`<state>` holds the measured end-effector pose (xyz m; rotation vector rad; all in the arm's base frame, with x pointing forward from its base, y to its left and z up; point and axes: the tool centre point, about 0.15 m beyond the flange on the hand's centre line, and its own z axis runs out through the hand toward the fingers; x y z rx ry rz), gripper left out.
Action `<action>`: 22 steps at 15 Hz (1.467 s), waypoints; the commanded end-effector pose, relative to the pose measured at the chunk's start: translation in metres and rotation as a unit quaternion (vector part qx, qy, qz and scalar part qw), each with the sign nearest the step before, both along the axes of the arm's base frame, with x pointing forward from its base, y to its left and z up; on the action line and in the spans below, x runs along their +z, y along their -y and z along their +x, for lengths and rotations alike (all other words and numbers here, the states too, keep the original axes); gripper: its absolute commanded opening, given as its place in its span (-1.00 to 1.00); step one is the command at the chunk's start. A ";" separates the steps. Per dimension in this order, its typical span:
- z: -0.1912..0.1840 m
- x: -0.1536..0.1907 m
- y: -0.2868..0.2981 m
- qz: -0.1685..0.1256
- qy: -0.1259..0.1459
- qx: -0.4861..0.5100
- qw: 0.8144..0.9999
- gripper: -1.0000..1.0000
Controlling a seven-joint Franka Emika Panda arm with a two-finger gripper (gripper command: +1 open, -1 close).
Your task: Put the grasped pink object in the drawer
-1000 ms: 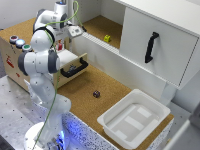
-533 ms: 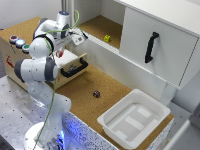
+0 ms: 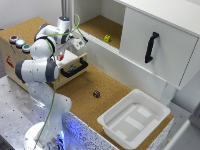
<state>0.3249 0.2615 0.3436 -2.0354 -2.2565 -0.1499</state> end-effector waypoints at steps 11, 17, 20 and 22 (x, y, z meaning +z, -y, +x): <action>0.023 0.013 -0.013 0.003 0.011 -0.009 1.000 1.00; 0.033 0.058 -0.023 0.032 0.020 -0.010 0.999 1.00; 0.043 0.089 -0.026 0.051 0.023 -0.030 0.998 1.00; 0.048 0.109 -0.027 0.077 0.022 -0.063 0.995 1.00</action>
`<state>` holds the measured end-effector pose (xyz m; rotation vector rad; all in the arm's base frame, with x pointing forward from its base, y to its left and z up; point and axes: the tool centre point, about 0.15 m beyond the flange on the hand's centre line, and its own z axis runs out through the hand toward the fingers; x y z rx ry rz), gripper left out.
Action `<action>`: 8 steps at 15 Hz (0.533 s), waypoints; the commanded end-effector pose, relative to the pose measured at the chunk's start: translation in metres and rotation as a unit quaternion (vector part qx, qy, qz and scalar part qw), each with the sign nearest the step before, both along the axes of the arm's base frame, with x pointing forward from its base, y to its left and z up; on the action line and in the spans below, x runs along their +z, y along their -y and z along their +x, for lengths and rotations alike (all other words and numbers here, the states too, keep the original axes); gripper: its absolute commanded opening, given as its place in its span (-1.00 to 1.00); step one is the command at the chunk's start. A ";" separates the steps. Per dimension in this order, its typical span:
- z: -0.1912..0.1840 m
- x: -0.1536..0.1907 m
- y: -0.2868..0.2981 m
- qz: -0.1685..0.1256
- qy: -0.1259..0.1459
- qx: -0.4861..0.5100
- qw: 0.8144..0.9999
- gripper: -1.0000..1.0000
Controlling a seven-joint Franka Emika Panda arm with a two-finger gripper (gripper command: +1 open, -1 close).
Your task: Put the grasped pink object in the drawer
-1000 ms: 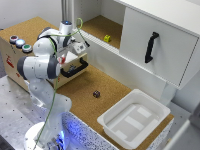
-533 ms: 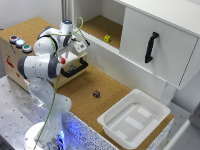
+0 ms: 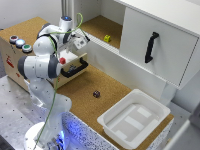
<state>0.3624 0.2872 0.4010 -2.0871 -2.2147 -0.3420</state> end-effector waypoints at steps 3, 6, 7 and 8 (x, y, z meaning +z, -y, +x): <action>0.019 0.077 0.000 0.069 -0.022 -0.084 0.994 1.00; 0.030 0.098 0.007 0.085 -0.010 -0.128 0.988 1.00; 0.031 0.103 0.007 0.085 -0.006 -0.131 0.988 1.00; 0.032 0.110 0.007 0.084 -0.005 -0.130 0.988 1.00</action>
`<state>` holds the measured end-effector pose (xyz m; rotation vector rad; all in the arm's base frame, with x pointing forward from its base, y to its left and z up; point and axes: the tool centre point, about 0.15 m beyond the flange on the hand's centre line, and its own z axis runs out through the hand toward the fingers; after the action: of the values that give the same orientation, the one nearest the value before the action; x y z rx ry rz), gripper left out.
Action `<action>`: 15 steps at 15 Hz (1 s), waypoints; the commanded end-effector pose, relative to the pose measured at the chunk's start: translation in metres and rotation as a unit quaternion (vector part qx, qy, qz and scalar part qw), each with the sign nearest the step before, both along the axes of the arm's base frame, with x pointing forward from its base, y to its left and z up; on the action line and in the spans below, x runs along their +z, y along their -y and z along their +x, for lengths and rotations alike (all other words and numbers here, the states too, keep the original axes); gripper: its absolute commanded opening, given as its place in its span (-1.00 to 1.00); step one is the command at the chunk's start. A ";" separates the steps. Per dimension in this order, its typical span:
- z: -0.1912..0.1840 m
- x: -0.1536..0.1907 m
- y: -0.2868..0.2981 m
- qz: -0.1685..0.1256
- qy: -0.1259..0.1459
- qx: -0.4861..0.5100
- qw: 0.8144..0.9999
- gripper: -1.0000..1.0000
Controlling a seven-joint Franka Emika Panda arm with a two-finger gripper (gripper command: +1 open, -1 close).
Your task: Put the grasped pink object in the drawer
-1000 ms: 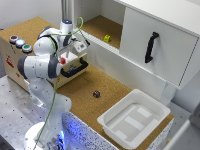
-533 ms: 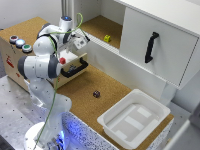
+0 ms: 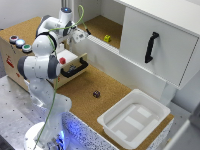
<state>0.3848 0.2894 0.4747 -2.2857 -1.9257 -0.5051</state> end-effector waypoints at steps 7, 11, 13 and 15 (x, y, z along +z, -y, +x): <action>-0.014 0.089 -0.018 -0.066 -0.008 0.028 0.997 1.00; -0.055 0.108 -0.060 -0.120 -0.024 0.045 0.991 1.00; -0.068 0.104 -0.075 -0.139 -0.041 0.032 0.989 1.00; -0.081 0.111 -0.098 -0.152 -0.043 0.008 0.987 1.00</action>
<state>0.3235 0.3254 0.5612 -2.2188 -2.0661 -0.4124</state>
